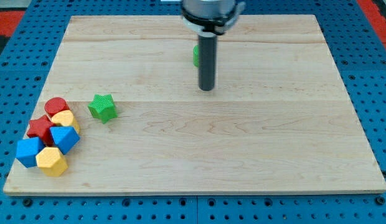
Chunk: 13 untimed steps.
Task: Move the green circle towards the top left
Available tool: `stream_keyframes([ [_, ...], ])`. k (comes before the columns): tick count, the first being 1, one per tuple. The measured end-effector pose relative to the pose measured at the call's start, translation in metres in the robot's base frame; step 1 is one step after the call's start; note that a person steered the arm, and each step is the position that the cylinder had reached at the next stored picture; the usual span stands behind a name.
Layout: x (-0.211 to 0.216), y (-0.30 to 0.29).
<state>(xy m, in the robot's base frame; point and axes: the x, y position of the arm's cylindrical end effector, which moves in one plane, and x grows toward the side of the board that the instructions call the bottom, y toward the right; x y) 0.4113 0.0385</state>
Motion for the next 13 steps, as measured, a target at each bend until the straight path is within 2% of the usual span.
stream_keyframes([
  [1,0.003,0.033],
  [3,-0.004,0.056],
  [4,-0.022,0.07],
  [5,-0.04,0.06],
  [8,-0.082,-0.04],
  [10,-0.129,-0.054],
  [12,-0.165,-0.108],
  [13,-0.171,-0.146],
])
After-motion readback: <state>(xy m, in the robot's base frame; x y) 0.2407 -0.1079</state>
